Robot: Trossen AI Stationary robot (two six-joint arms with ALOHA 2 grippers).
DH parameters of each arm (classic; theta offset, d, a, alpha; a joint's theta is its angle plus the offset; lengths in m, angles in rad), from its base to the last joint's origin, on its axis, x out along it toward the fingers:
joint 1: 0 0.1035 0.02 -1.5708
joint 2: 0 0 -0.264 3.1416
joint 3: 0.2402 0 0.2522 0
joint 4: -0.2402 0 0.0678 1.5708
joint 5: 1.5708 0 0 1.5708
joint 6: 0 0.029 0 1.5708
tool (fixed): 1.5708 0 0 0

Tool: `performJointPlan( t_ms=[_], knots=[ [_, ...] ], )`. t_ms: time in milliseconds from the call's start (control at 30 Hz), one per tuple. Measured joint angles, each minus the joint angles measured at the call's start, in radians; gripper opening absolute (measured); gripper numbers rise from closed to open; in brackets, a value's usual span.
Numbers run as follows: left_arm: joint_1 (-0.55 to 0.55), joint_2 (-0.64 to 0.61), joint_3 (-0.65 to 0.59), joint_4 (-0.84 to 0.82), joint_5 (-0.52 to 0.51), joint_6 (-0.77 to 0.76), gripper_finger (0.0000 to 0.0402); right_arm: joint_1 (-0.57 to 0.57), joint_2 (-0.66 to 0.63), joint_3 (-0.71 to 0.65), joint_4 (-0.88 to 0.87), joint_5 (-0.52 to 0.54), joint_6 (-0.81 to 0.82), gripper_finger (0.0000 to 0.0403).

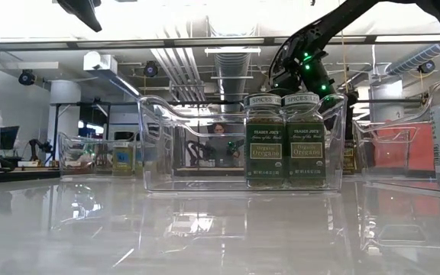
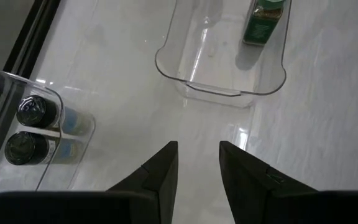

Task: Sort spices by type
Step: Put the yellow seasoning bottle into the top right transparent bin, then return to Home Position

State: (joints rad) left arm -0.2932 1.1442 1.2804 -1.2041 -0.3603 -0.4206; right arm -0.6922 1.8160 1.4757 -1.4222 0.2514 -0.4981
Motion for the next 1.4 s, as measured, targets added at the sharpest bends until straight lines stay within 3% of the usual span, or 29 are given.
performJointPlan(
  t_ms=[667, 1033, 1267, 1400],
  knots=[
    [0.000, 0.000, 0.000, 0.000, 0.000, 0.000, 0.0102, 0.001, -0.009, 0.031, 0.000, -0.017, 0.016, 0.0353],
    [0.000, 0.000, 0.000, 0.000, -0.015, 0.019, 0.0102, 0.009, -0.046, 0.111, -0.085, -0.019, 0.108, 0.0357],
    [0.000, 0.002, 0.000, 0.000, -0.016, 0.023, 0.0102, 0.047, -0.142, 0.154, -0.079, -0.025, 0.177, 0.0350],
    [0.002, 0.002, 0.000, 0.000, -0.020, 0.075, 0.0102, 0.079, -0.231, 0.151, 0.031, -0.150, 0.249, 0.0339]
  ],
)
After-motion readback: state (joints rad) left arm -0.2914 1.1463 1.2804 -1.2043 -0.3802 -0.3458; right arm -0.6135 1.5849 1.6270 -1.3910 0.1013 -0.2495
